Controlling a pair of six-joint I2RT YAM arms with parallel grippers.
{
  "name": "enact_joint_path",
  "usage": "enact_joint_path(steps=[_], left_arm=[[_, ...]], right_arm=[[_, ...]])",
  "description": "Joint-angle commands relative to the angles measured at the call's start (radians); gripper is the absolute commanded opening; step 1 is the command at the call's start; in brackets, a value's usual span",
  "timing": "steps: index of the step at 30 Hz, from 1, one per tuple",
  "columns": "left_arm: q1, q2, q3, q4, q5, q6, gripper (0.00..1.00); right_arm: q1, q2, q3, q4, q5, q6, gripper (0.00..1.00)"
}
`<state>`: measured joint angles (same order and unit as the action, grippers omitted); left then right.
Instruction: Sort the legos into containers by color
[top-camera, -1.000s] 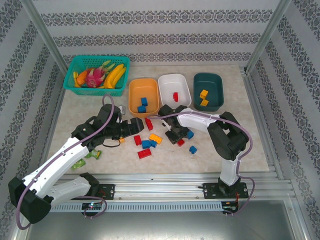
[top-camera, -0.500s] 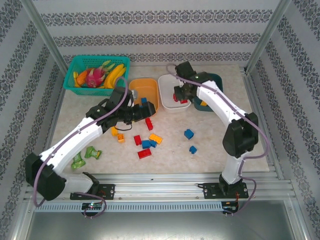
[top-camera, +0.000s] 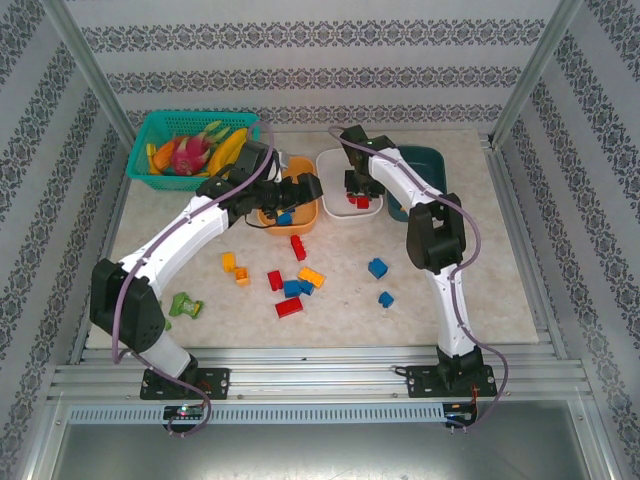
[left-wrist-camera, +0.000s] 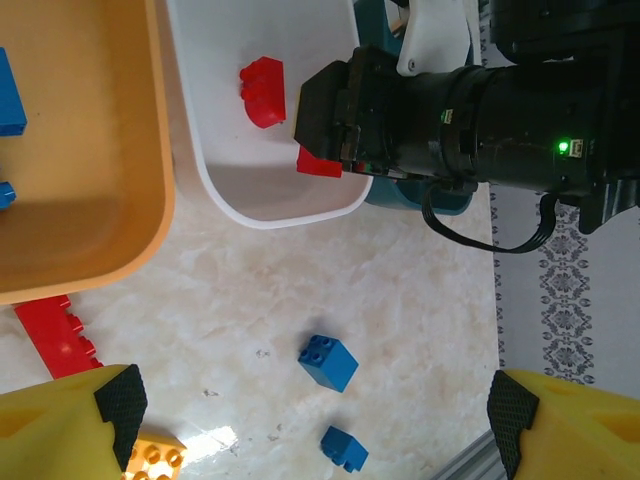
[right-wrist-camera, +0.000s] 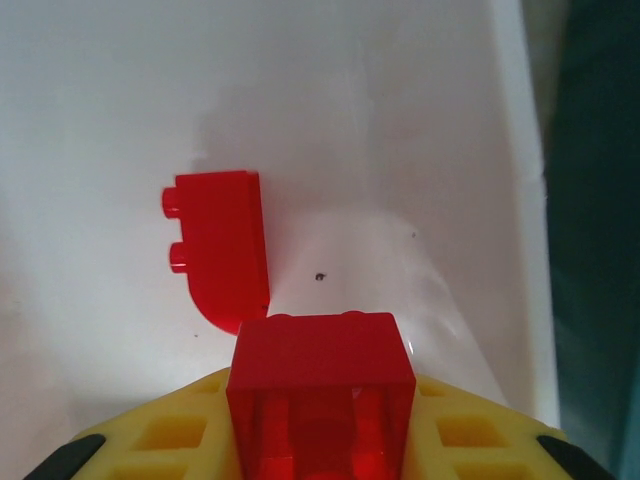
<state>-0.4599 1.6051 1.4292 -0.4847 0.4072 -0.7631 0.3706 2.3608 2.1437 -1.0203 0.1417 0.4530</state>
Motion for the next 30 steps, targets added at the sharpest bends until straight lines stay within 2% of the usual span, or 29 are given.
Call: enact_joint_path(steps=[1, 8, 11, 15, 18, 21, 23, 28, 30], left_arm=[[0.013, 0.011, 0.014, 0.024, 0.023, 0.026, 0.91], [0.013, -0.001, -0.008, 0.019, 0.031, 0.024, 0.9], [0.013, -0.018, -0.013, 0.002, 0.031, 0.03, 0.9], [0.011, -0.052, -0.029, -0.066, 0.019, 0.043, 0.89], [0.009, -0.093, -0.06, -0.154, 0.003, 0.056, 0.86], [-0.013, -0.154, -0.128, -0.224, -0.022, 0.07, 0.85], [-0.037, -0.195, -0.195, -0.247, -0.038, 0.071, 0.84], [-0.109, -0.248, -0.348, -0.283, -0.082, 0.066, 0.82], [-0.142, -0.268, -0.407, -0.267, -0.097, 0.06, 0.81]], right_arm=[[0.0, 0.032, 0.044, -0.04, -0.001, 0.052, 0.33], [-0.001, 0.068, 0.098, -0.071, -0.006, 0.075, 0.53], [0.002, 0.04, 0.107, -0.075, -0.004, 0.079, 0.58], [0.011, -0.038, 0.124, -0.076, -0.005, 0.07, 0.58], [0.034, -0.158, 0.07, -0.031, -0.013, 0.05, 0.57], [0.075, -0.331, -0.11, 0.084, -0.03, 0.005, 0.56], [0.105, -0.477, -0.309, 0.183, -0.054, -0.005, 0.56], [0.186, -0.816, -0.79, 0.409, -0.223, -0.008, 0.56], [0.222, -0.934, -0.949, 0.444, -0.259, 0.011, 0.57]])
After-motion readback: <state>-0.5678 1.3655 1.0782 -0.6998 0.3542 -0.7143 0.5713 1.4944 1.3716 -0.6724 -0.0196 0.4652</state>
